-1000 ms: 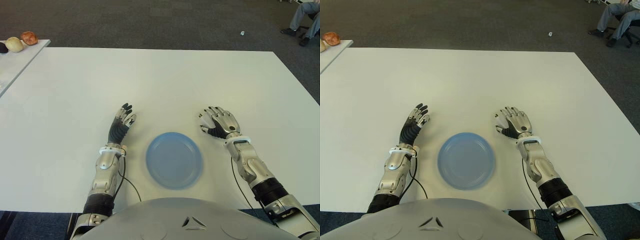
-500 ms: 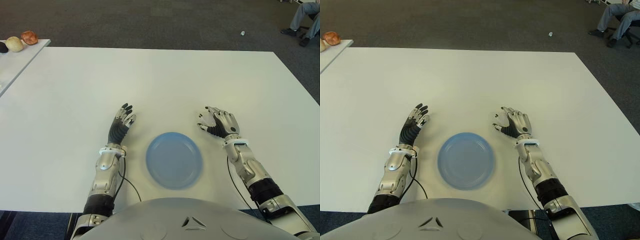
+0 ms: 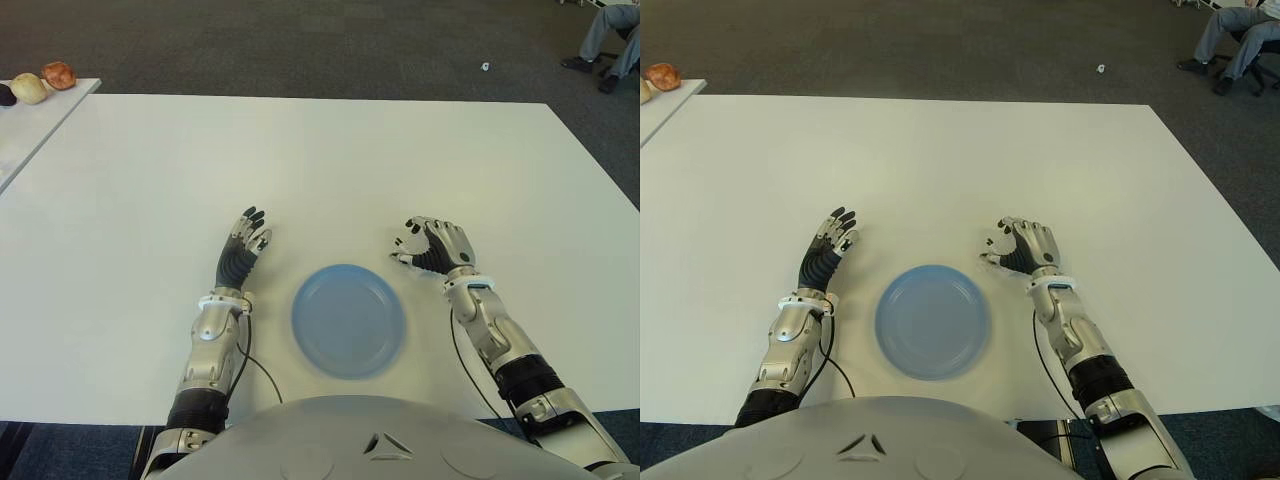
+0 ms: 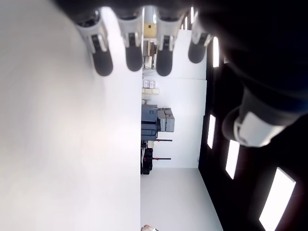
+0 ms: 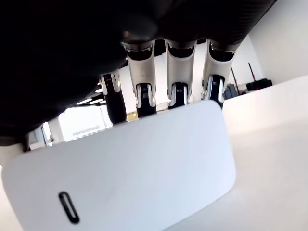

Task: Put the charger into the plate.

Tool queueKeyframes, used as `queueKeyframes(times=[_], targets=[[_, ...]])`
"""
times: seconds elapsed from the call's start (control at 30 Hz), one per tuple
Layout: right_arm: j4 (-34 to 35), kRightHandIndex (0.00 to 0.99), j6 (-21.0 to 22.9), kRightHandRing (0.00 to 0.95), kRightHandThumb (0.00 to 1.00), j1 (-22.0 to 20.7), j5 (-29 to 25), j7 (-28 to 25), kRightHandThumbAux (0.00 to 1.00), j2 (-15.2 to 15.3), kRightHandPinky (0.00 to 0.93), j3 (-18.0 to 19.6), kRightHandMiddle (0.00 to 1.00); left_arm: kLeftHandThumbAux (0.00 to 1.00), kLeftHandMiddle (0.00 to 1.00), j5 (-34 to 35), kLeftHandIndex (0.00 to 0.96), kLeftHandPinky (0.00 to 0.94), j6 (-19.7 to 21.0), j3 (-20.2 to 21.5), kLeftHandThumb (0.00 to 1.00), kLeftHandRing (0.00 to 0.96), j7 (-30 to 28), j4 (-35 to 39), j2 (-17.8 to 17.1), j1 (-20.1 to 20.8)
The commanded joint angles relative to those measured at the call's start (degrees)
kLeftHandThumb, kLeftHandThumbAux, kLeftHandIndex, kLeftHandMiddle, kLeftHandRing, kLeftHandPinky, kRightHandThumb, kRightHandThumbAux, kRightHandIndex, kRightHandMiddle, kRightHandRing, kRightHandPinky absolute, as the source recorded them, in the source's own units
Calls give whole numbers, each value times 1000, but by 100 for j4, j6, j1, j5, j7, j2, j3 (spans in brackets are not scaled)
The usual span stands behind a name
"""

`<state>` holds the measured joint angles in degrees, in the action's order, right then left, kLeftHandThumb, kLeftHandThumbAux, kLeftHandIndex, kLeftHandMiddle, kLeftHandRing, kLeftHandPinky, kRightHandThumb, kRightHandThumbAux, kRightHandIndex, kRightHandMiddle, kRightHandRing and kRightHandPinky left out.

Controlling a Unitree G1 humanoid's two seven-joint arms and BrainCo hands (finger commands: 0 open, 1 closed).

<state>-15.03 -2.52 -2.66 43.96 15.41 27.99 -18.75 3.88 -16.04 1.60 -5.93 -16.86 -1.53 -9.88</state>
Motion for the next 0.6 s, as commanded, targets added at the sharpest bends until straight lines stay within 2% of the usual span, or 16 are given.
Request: queueKeyframes(times=[0.03, 0.13, 0.27, 0.6], targets=[[-32, 355, -9, 531, 998, 48, -94, -179, 629, -86, 575, -25, 418, 521, 126, -11, 69, 77, 268, 27, 0, 102, -22, -274, -40, -208], [-18, 417, -9, 530, 999, 44, -184, -259, 630, -117, 589, 7, 429, 524, 122, -16, 69, 68, 285, 21, 0, 97, -32, -257, -53, -213], [24, 384, 23, 539, 961, 42, -236, -326, 653, -158, 598, 24, 471, 536, 118, -7, 70, 62, 288, 22, 0, 91, -59, -252, -80, -214], [193, 389, 90, 520, 952, 94, -268, -489, 657, -195, 615, 110, 484, 547, 110, -27, 68, 41, 245, -8, 0, 80, -100, -245, -130, -219]])
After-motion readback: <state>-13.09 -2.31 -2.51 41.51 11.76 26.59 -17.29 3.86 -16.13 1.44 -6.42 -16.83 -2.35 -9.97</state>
